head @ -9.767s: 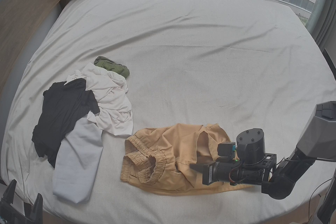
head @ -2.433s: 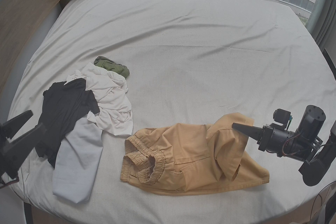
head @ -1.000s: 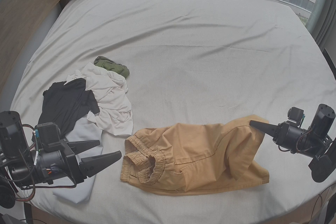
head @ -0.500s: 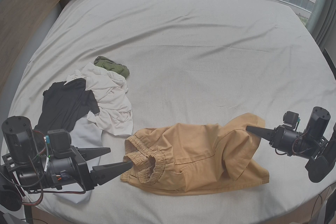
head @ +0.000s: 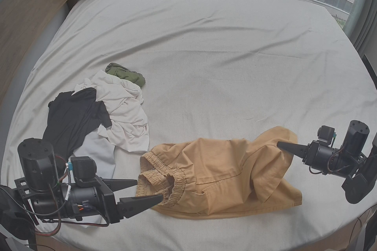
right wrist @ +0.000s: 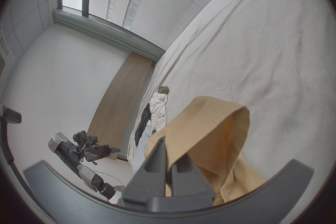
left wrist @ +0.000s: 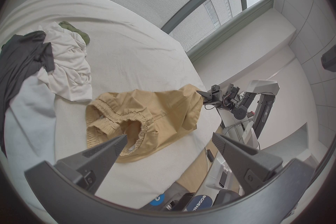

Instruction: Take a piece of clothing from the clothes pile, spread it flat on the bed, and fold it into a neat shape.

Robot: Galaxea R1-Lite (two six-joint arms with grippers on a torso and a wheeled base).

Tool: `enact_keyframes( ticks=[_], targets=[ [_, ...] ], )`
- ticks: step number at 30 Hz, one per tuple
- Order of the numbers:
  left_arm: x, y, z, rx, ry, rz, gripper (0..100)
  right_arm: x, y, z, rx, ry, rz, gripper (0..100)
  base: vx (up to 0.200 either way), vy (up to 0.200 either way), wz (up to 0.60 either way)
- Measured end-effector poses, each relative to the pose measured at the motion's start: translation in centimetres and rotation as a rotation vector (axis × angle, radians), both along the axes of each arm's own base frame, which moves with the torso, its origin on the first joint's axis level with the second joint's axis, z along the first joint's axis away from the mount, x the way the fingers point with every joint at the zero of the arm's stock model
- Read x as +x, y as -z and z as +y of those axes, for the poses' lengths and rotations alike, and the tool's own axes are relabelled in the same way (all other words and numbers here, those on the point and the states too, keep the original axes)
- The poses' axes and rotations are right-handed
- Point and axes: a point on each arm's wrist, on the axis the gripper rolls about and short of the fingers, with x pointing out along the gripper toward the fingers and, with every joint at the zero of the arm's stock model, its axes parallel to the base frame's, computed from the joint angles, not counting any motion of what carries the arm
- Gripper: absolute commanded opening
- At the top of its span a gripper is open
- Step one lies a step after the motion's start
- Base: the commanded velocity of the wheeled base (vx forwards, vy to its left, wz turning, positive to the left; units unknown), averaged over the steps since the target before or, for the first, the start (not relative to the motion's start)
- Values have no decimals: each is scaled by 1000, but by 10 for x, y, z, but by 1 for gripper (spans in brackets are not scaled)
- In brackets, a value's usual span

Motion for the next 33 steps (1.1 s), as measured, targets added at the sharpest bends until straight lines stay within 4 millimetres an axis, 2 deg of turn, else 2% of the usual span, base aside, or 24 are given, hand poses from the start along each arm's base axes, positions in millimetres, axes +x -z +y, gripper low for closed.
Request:
enact_keyframes(
  ticks=[8, 22, 33],
  targets=[
    [15, 19, -14, -42, 10, -64, 100, 1, 0, -3, 2, 9, -1, 0, 0, 0, 0],
    [35, 66, -30, -38, -30, -18, 100, 2, -2, -6, 3, 22, -6, 0, 0, 0, 0],
    [46, 84, -43, -25, -31, -5, 100, 1, -2, -6, 3, 22, -10, 0, 0, 0, 0]
  ],
)
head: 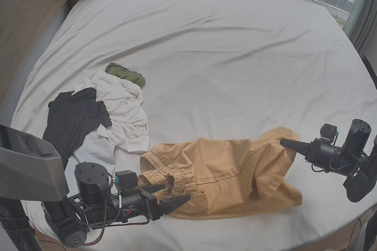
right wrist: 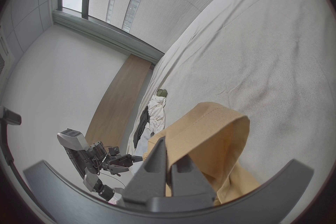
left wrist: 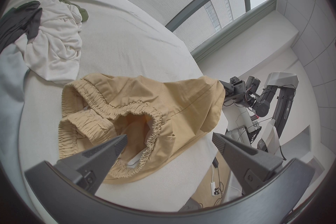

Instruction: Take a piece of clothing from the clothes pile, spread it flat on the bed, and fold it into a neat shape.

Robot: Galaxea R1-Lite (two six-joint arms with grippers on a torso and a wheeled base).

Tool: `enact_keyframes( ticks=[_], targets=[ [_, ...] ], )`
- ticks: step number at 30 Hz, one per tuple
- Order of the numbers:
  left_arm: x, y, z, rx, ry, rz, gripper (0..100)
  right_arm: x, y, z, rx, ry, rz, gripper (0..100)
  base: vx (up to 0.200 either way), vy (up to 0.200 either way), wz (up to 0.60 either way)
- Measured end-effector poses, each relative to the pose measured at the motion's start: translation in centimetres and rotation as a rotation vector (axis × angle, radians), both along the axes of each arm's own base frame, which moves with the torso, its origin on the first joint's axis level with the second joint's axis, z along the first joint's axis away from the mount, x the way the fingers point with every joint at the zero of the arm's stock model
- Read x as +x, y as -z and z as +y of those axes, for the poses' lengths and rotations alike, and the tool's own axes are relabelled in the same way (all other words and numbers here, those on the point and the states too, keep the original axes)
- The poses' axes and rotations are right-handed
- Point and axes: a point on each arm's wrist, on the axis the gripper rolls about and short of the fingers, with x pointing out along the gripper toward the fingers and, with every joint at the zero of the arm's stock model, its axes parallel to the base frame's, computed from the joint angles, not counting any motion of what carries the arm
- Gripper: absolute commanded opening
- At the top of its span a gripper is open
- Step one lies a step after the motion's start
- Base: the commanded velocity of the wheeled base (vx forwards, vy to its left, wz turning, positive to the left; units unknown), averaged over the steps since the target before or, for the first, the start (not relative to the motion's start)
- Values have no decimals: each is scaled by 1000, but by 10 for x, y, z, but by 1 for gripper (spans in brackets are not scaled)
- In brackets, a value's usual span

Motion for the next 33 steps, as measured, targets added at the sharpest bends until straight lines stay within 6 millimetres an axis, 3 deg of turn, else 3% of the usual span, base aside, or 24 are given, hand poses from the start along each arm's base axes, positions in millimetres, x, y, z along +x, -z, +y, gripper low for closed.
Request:
enact_keyframes(
  ticks=[30, 31, 33],
  targets=[
    [25, 21, -33, -7, 44, -25, 100, 0, -4, -1, 14, 5, -4, 0, 0, 0, 0],
    [26, 22, -33, -7, 45, -25, 0, 0, -4, -1, 14, 5, -4, 0, 0, 0, 0],
    [27, 23, -35, -6, 42, -28, 0, 0, -4, -1, 14, 4, -5, 0, 0, 0, 0]
  ],
)
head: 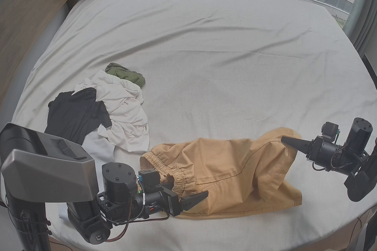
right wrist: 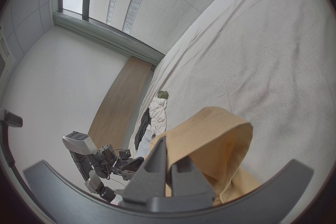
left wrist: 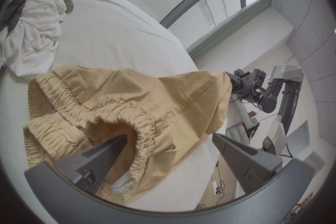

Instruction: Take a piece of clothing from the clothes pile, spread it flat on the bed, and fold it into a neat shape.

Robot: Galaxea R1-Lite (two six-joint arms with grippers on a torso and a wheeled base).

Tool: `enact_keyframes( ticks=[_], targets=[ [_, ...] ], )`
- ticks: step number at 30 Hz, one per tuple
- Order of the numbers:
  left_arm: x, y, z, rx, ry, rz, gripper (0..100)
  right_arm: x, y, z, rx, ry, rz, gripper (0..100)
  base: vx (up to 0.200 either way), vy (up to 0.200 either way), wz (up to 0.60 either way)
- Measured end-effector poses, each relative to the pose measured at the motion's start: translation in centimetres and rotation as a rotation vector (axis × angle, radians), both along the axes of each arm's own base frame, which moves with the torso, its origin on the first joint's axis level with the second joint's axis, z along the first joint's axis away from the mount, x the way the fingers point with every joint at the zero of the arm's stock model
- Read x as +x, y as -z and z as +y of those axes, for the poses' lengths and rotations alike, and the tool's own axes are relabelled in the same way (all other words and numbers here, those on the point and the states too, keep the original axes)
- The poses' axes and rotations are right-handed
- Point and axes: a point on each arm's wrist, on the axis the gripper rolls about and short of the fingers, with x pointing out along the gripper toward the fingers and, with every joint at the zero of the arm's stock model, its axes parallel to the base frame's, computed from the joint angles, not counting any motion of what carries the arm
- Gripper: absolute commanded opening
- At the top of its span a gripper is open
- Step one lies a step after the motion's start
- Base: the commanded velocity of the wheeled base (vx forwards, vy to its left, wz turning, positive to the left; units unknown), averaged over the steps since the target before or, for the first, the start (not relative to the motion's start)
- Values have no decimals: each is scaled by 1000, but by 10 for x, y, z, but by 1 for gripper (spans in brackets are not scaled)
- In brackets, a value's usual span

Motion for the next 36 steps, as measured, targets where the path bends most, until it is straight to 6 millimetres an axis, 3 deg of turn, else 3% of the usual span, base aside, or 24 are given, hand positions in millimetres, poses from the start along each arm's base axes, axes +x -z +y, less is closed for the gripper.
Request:
enact_keyframes(
  ticks=[17, 24, 36],
  targets=[
    [3, -1, -1, -1, -14, -13, 0, 0, 0, -1, 0, 3, -2, 0, 0, 0, 0],
    [4, -20, 4, -40, -32, -61, 0, 0, 0, -1, 0, 3, -2, 0, 0, 0, 0],
    [4, -78, 24, -194, -88, -164, 0, -2, -2, 1, 0, -4, -8, 0, 0, 0, 0]
  ],
)
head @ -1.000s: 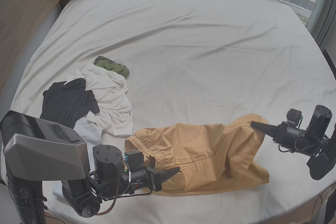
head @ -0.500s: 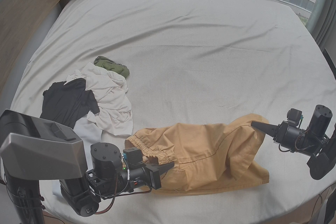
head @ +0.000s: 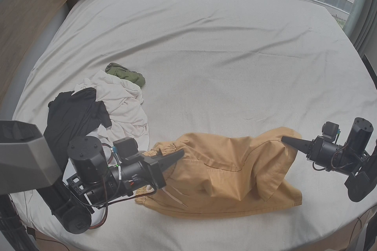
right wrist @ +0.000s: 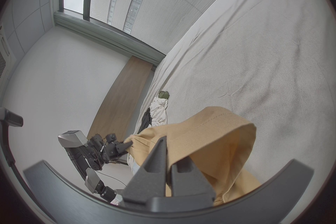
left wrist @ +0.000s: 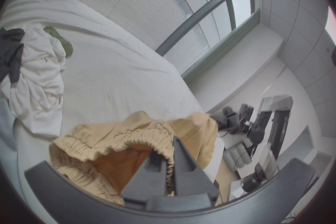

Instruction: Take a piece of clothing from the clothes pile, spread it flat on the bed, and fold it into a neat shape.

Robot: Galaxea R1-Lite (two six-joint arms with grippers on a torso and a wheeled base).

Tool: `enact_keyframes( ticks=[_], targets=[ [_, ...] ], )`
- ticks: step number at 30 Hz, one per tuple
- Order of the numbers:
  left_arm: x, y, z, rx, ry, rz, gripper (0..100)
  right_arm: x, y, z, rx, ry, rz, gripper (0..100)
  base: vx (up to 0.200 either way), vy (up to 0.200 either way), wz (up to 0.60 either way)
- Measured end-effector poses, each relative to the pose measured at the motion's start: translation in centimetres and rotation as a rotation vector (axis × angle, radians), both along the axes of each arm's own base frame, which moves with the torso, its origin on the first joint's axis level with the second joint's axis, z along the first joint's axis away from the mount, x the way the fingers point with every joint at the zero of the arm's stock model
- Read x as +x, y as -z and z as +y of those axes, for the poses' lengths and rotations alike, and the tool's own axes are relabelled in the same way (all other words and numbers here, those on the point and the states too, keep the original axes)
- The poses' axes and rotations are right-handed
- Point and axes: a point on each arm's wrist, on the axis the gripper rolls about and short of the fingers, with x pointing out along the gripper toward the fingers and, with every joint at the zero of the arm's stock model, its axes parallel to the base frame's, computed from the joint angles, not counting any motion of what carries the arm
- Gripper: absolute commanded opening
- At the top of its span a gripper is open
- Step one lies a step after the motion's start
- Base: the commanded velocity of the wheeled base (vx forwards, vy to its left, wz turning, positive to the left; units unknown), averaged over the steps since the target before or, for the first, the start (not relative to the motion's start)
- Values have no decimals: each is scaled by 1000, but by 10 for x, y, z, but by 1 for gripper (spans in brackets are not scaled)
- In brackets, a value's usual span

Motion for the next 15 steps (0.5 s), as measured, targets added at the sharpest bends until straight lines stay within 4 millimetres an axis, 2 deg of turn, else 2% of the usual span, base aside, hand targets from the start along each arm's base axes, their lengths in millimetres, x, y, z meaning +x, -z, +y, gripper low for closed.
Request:
enact_keyframes(
  ticks=[4, 15],
  targets=[
    [-2, -11, 3, -24, -5, -27, 0, -1, -3, 0, 1, -3, -13, 0, 0, 0, 0],
    [3, -21, 10, -48, -37, -62, 0, -11, -22, 0, 29, -36, -68, 0, 0, 0, 0]
  ],
)
